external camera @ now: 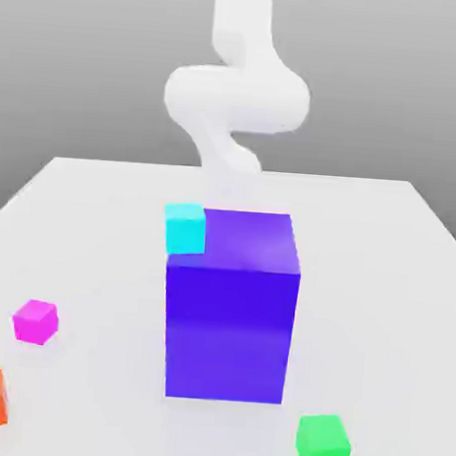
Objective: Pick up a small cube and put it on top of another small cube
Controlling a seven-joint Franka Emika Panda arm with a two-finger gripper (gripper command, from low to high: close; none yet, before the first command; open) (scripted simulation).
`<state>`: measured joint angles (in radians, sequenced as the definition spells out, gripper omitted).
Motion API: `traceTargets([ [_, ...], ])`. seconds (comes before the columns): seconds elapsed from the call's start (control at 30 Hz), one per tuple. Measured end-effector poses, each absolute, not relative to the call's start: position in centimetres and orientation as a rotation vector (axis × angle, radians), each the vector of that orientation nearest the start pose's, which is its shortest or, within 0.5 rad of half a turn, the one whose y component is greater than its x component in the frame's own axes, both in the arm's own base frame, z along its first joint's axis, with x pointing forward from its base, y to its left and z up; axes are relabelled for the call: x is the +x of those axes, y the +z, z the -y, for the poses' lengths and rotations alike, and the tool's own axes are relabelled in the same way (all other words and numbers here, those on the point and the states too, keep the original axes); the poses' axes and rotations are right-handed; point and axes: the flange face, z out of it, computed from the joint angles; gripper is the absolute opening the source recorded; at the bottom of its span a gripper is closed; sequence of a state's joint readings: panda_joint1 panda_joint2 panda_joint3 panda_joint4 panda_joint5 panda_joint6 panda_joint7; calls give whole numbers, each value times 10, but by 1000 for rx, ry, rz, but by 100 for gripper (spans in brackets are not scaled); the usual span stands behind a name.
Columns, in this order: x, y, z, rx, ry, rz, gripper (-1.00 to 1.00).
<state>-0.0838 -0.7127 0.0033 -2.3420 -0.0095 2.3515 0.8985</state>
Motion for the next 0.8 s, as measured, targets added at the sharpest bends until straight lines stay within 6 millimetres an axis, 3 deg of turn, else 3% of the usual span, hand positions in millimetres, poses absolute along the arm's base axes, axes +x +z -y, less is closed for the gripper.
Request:
traceTargets([
  [0.17, 419, 560, 106, -2230, -762, -1752, 0],
  [0.33, 417, 453, 183, -1968, -570, -2187, 0],
  [0.5, 380, 347, 247, -1615, -364, -2567, 0],
  [0.63, 324, 268, 287, -1246, -191, -2830, 0],
  [0.73, 279, 213, 299, -960, -56, -2976, 0],
  [0.8, 270, 187, 297, -887, -13, -3009, 0],
])
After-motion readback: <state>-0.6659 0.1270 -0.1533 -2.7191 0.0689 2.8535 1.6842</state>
